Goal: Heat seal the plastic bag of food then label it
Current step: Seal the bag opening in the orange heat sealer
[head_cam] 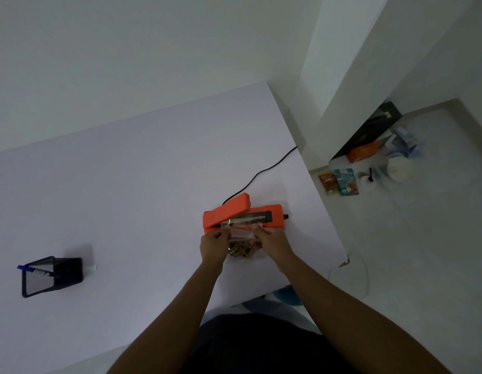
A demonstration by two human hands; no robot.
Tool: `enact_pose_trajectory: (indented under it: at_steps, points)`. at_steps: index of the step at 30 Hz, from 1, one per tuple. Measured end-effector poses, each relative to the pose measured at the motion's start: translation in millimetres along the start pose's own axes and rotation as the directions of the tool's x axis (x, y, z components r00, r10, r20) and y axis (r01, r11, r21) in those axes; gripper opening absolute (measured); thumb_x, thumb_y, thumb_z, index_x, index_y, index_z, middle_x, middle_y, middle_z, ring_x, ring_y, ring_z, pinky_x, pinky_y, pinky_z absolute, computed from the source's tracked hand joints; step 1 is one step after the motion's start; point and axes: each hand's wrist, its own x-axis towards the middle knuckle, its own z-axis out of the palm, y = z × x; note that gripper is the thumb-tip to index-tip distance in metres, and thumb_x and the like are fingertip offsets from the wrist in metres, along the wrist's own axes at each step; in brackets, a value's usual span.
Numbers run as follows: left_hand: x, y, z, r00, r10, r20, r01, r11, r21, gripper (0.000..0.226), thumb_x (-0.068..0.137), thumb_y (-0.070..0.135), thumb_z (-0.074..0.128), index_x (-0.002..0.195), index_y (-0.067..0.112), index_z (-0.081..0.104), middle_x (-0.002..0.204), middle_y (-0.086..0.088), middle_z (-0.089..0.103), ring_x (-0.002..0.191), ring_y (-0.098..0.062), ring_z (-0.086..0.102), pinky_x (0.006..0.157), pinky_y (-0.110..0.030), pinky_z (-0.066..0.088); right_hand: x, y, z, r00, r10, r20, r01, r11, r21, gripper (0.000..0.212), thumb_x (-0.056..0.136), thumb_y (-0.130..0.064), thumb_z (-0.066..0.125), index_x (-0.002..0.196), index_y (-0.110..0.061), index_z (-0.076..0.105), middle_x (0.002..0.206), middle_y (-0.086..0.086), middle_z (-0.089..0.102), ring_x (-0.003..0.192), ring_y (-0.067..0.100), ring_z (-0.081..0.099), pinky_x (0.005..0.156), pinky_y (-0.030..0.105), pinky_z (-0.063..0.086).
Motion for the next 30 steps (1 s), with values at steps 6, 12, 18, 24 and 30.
enact_pose_trajectory:
  at_steps: [6, 12, 18, 24, 30]
  points:
    - [-1.9, 3.9, -1.2, 0.999, -0.024, 0.025, 0.024, 1.0, -0.011, 0.014, 0.092, 0.016, 0.062, 0.079, 0.014, 0.066, 0.083, -0.008, 0.069, 0.073, -0.022, 0.062, 0.059, -0.026, 0.047, -3.8, 0.3, -0.6, 0.999, 0.022, -0.026, -0.021, 0.999, 0.047, 0.017, 0.093, -0.03, 0.066, 0.095, -0.015, 0.073, 0.091, 0.009, 0.077, 0.088, 0.024, 0.074, 0.089, 0.043, 0.059]
    - [-5.5, 3.5, -0.3, 0.999, -0.026, 0.044, 0.028, 0.998, -0.054, 0.015, 0.093, 0.024, 0.064, 0.088, 0.01, 0.066, 0.081, -0.004, 0.067, 0.064, -0.014, 0.057, 0.061, -0.025, 0.046, -8.2, -4.3, -2.3, 0.998, 0.039, -0.056, -0.034, 0.995, 0.091, 0.012, 0.093, -0.03, 0.067, 0.095, -0.018, 0.07, 0.091, 0.003, 0.074, 0.082, 0.014, 0.071, 0.074, 0.026, 0.058]
    - [-6.6, 3.6, 0.3, 0.999, -0.02, 0.031, 0.021, 0.999, -0.05, 0.021, 0.091, 0.029, 0.068, 0.079, 0.012, 0.067, 0.079, -0.004, 0.069, 0.065, -0.015, 0.059, 0.061, -0.027, 0.049, -11.2, -10.1, -5.8, 0.996, 0.059, -0.066, -0.051, 0.992, 0.118, 0.01, 0.091, -0.021, 0.07, 0.081, -0.021, 0.068, 0.085, 0.007, 0.073, 0.074, 0.017, 0.069, 0.073, 0.03, 0.059]
    - [-4.8, 2.9, 1.3, 0.999, -0.038, 0.013, 0.039, 0.999, -0.012, 0.019, 0.089, 0.031, 0.07, 0.085, 0.012, 0.07, 0.082, -0.005, 0.07, 0.067, -0.018, 0.06, 0.078, -0.042, 0.056, -9.0, -4.8, -8.2, 0.988, 0.096, -0.121, -0.078, 0.986, 0.15, 0.024, 0.088, -0.031, 0.073, 0.094, -0.008, 0.073, 0.09, 0.009, 0.076, 0.074, 0.018, 0.071, 0.061, 0.021, 0.056]
    - [-8.2, 6.8, 3.8, 0.999, -0.05, 0.015, 0.05, 0.998, -0.039, 0.015, 0.089, 0.027, 0.071, 0.086, 0.013, 0.066, 0.083, -0.004, 0.068, 0.098, -0.042, 0.066, 0.083, -0.046, 0.056, -8.4, 0.0, -8.4, 0.982, 0.081, -0.168, -0.056, 0.987, 0.148, 0.029, 0.086, -0.034, 0.075, 0.089, -0.005, 0.074, 0.088, 0.015, 0.076, 0.07, 0.018, 0.07, 0.055, 0.018, 0.052]
